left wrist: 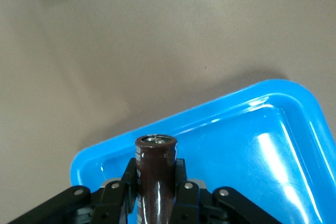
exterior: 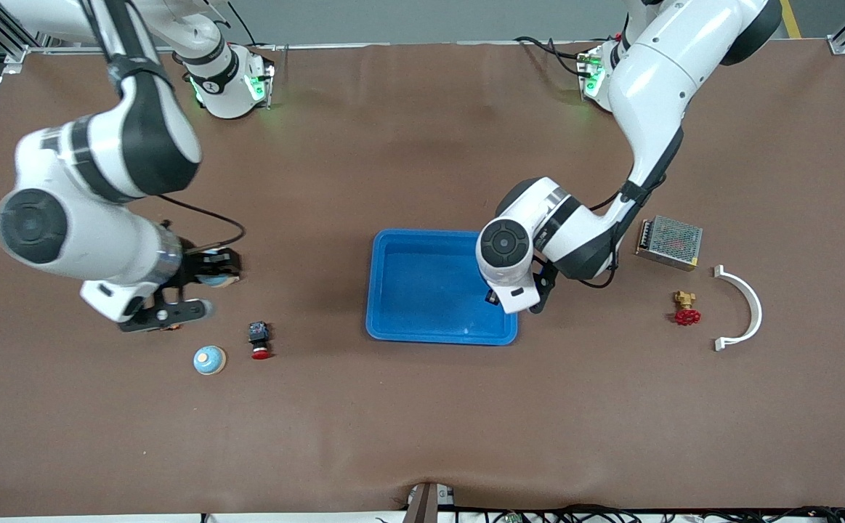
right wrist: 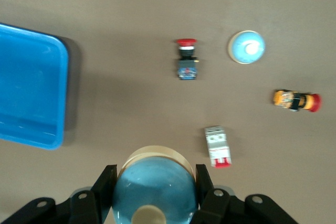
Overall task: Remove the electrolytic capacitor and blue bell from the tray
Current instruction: 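Lift the capacitor with the left gripper while the right gripper carries bell, then lower the bell near the buttons while the left gripper carries capacitor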
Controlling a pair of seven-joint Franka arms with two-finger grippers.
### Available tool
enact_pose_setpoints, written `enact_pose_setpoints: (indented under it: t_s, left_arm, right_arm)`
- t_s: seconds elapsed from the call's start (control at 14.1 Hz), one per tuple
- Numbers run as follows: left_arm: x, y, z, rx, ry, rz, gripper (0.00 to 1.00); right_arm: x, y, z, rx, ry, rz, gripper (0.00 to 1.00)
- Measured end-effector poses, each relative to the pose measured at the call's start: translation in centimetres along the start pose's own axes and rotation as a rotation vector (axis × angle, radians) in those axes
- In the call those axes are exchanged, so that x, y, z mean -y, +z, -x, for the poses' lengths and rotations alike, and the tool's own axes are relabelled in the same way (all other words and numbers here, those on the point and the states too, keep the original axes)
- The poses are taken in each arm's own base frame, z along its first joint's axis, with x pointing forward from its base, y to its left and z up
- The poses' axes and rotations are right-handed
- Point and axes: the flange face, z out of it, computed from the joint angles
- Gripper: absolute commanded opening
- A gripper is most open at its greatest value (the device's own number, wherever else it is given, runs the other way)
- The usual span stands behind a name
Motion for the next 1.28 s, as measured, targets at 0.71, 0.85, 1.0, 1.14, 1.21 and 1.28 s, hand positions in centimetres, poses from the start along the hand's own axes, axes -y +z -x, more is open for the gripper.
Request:
enact_pose_setpoints:
  t_s: [0.71, 0.85, 1.0, 1.14, 1.21, 1.28]
  left_arm:
    - [-0.1, -3.0, -4.5, -0.006, 0.281, 0.039, 0.0]
    - [0.0, -3.5, -4.2, -0.008, 0.346, 0.046, 0.0]
    - [0.0, -4.0, -4.3, -0.013, 0.438, 0.054, 0.0]
    - [0.0, -4.3, -5.2, -0.016, 0.54, 0.057, 0.0]
    - [0.0, -4.3, -5.9, -0.013, 0.583, 0.057, 0.0]
    - [0.0, -4.2, -6.5, -0.012, 0.621, 0.057, 0.0]
  right_arm:
    - [-14.6, 1.2, 2.7, -0.001, -0.119, -0.029, 0.57]
    - [-16.1, 2.2, 4.0, -0.014, -0.135, -0.027, 0.57]
    - [-17.4, 3.4, 5.4, -0.021, -0.146, -0.028, 0.57]
    - [-18.7, 5.0, 6.5, -0.039, -0.163, -0.024, 0.57]
    - [-19.3, 5.9, 7.1, -0.049, -0.169, -0.021, 0.57]
    - [-19.7, 6.8, 7.6, -0.056, -0.174, -0.019, 0.57]
